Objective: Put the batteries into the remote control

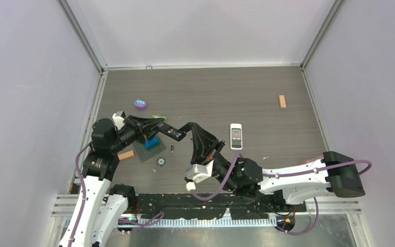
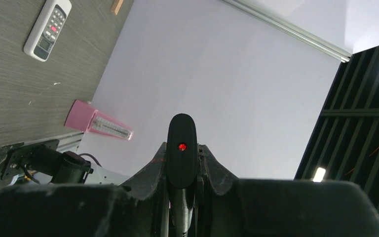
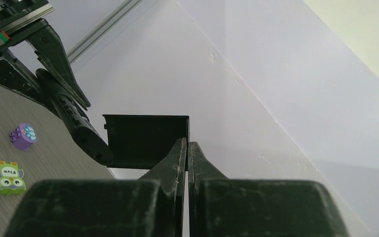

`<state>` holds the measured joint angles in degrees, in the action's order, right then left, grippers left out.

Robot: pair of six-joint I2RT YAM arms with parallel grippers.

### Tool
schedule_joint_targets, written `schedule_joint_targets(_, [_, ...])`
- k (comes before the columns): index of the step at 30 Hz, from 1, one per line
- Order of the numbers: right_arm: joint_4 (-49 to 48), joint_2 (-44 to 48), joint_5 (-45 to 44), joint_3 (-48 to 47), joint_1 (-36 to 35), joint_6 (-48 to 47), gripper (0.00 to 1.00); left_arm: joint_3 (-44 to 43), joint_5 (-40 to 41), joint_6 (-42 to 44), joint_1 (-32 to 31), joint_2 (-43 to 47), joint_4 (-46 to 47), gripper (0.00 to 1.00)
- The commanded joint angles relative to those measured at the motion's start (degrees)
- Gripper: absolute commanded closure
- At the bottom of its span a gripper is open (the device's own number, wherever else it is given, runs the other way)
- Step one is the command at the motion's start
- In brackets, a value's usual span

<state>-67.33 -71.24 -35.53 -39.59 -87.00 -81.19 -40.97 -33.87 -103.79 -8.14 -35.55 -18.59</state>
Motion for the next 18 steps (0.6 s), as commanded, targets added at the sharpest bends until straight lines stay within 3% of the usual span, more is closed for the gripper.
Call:
schedule_joint_targets(1, [-5.05, 1.5, 4.39, 1.15, -0.45, -1.06, 0.93, -1.94, 0.72, -2.64, -0.12, 0.47, 1.2, 1.0])
schedule_joint_targets(13, [0.01, 4.95, 9.94, 5.2, -0.84, -0.59, 0.86, -2.26, 0.81, -3.82, -0.05, -0.48, 3.42, 1.0])
schedule_joint_targets(18, [-1.84, 3.74, 9.93, 4.61, -1.21, -2.86, 0.94, -2.34, 0.74, -3.27, -0.11, -0.78, 2.77, 1.0])
